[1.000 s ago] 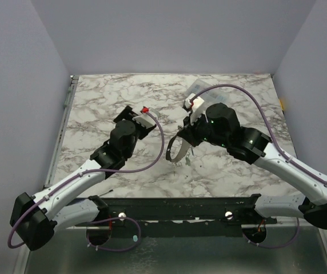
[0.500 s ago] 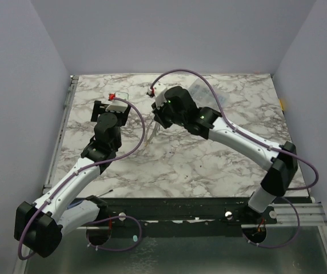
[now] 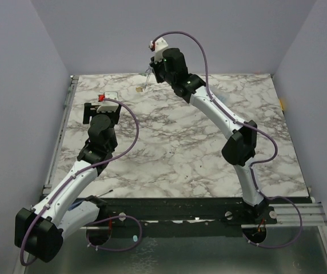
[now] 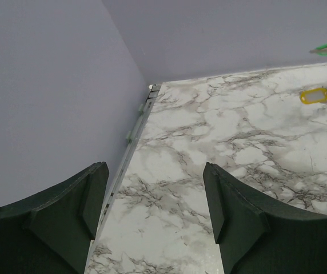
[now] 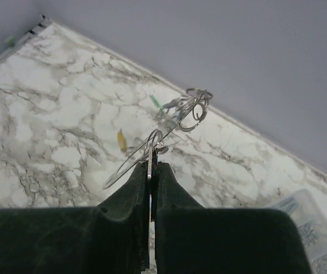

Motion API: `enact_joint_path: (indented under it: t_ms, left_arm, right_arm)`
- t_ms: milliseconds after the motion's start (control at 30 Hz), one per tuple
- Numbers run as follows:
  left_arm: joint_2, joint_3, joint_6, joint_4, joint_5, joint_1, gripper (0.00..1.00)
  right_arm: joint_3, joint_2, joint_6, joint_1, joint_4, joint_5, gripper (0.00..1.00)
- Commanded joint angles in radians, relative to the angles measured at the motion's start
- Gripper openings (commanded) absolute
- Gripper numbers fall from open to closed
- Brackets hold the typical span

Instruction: Put the keys on the keyring

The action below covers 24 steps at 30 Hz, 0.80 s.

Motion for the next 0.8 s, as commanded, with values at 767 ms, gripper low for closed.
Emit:
enact_joint_path:
  t_ms: [767]
  left_arm:
    - [-0.005, -0.013, -0.031, 0.017, 0.037, 0.033, 0.74]
  right_arm:
    - [-1.274, -0.636, 0.346, 0.003, -0.064, -0.258, 0.09]
